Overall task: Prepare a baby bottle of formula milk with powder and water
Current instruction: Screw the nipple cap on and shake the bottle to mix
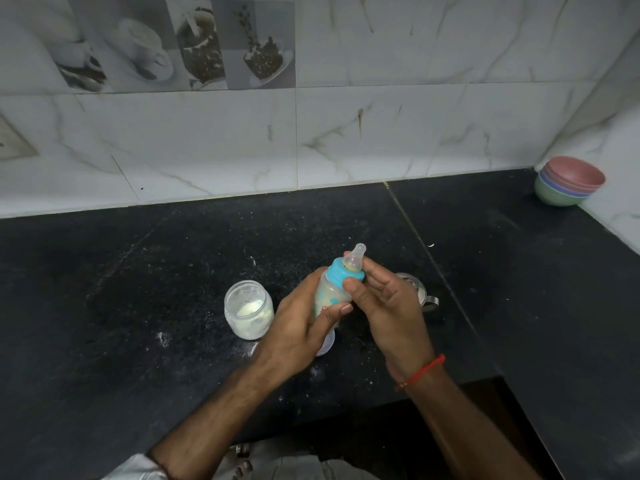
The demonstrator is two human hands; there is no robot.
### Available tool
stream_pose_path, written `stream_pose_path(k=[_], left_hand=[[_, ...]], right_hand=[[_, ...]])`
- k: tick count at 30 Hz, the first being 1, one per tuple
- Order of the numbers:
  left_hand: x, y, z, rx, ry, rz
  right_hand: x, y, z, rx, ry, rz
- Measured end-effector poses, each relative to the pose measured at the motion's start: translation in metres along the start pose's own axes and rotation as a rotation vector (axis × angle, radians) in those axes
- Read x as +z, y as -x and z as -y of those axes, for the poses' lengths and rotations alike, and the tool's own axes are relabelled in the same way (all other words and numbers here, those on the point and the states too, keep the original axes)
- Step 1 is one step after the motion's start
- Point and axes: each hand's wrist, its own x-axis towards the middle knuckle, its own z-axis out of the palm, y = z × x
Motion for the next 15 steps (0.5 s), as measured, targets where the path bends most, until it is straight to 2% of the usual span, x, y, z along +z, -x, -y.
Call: stream_pose_path(k=[2,4,9,11,15], left_hand=[[-0.007,-0.003,-0.003,0.010,-0.013,0.033],[-0.018,-0.007,-0.005,-0.021,0.043,0.133],[-0.025,-0.008,-0.018,-0.114,0.284,0.415],[-0.022,-0.008,-0.019,-0.149,0.352,0.471],[-0.027,-0.007,-0.026,-0.183,0.403,0.468]], right_hand=[[0.002,0.004,-0.001,-0.040,0.008,-0.017],[-0.003,0.005,0.006,-0.020,-0.026,0.040],[-0.034,-0.007,0.033,0.072,0.023,0.533],[-0.037,-0.010,0.039,0.116,0.030,0.650],[-0.026,-0.010,0.042,0.104,0.056,0.615]])
